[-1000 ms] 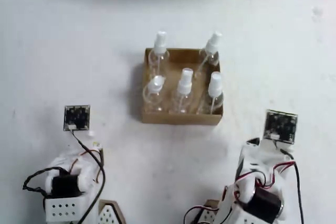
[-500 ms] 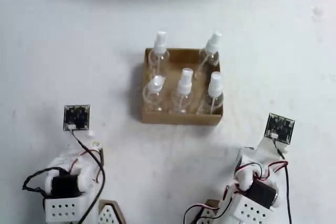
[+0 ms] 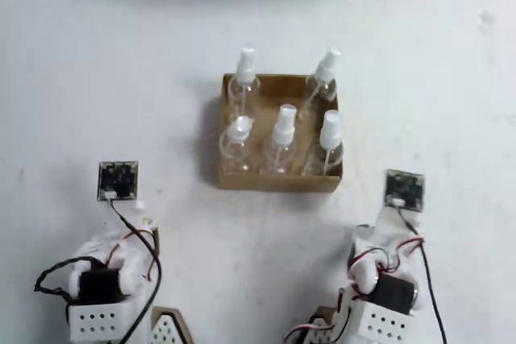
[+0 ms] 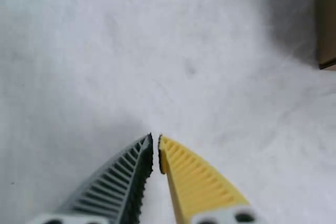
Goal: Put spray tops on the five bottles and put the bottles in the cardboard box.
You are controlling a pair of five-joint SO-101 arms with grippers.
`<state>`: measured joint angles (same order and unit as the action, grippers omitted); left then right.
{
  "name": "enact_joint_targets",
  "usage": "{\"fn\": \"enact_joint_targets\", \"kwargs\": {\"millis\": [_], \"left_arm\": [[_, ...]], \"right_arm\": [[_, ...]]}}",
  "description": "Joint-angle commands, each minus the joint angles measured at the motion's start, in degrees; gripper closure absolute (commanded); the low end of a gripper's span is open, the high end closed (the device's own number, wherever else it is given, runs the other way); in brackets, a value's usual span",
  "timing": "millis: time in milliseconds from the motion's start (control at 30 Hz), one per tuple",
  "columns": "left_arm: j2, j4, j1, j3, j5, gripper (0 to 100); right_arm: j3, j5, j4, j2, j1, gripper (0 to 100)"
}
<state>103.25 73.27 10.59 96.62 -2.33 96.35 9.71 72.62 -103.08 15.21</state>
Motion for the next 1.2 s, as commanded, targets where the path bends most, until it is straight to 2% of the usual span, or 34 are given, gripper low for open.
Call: {"fn": "enact_joint_targets", "kwargs": {"millis": [0,200,367,1167], "left_arm": [[0.1,-0.2,-1.8,-0.4,0.5,98],[0.1,-0.2,-4.5,0.3,0.5,98],[0.1,-0.2,-4.4,0.3,0.5,98],[0.0,-0.3,-4.4,0.4,0.0,98]], "right_arm": [[0.5,-0.5,0.3,-0.3,-7.8,98.2],[0.5,-0.7,0.3,-0.3,-9.2,98.2],[0.5,-6.5,0.1,-0.2,-7.1,98.2],[0.5,-6.3,0.1,-0.2,-6.4,98.2]]}}
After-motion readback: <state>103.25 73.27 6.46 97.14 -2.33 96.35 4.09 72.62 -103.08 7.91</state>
